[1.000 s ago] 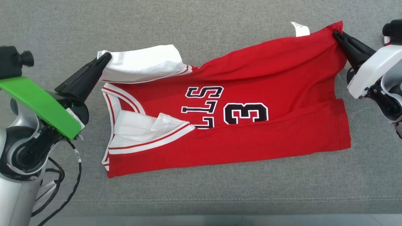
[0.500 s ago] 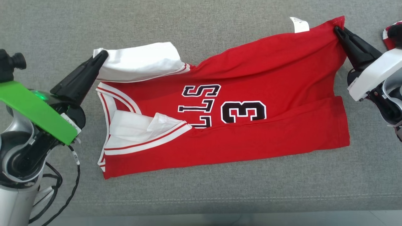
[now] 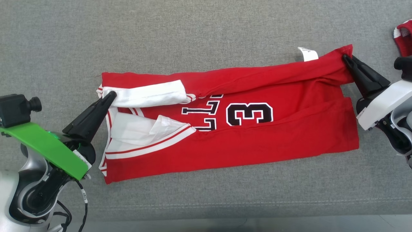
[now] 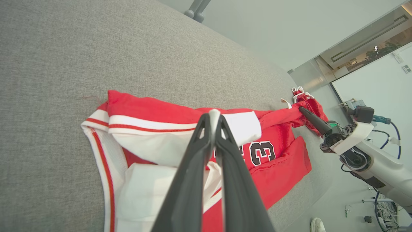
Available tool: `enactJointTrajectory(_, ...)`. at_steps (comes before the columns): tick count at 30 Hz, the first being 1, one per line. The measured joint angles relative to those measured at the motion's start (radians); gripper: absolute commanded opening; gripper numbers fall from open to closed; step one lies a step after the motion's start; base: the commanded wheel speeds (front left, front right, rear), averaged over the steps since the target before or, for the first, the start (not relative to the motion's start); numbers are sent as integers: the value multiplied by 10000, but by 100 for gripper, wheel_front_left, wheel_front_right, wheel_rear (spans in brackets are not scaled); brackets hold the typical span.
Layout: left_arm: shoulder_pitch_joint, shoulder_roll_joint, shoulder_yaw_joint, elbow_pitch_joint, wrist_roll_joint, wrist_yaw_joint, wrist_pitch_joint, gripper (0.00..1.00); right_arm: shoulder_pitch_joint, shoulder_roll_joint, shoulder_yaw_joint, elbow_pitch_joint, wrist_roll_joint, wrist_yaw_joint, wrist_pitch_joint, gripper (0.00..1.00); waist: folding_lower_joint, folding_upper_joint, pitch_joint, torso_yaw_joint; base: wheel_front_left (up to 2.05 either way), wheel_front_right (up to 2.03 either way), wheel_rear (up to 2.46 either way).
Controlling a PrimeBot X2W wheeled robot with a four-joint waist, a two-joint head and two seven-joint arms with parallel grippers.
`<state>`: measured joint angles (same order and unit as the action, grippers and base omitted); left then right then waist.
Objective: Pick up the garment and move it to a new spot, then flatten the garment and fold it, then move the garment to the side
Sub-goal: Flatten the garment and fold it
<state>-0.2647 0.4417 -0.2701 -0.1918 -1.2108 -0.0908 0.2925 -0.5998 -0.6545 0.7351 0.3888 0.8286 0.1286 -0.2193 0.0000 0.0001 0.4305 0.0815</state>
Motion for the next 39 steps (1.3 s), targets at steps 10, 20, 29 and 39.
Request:
enactJointTrajectory(10, 498, -69, 84, -207, -157, -10, -209, 0, 599, -100, -75, -470, -29, -226, -105, 0, 0, 0, -44, 61, 0, 0, 0)
enactJointTrajectory(20, 1042, -36, 71, -263, -155, -29, -299, 0, 997, -502, -297, -1066, -393, -516, -238, 0, 0, 0, -260, 170, 0, 0, 0)
enactJointTrajectory(29, 1268, -31, 105, -316, -184, -29, -385, 0, 1624, -694, -270, -1538, -514, -677, -270, 0, 0, 0, -472, 95, 0, 0, 0)
enactJointTrajectory(39, 1695, -2, -293, -476, -359, -61, -56, 0, 2005, -832, -276, -1756, -512, -777, -270, 0, 0, 0, -563, 120, 0, 0, 0)
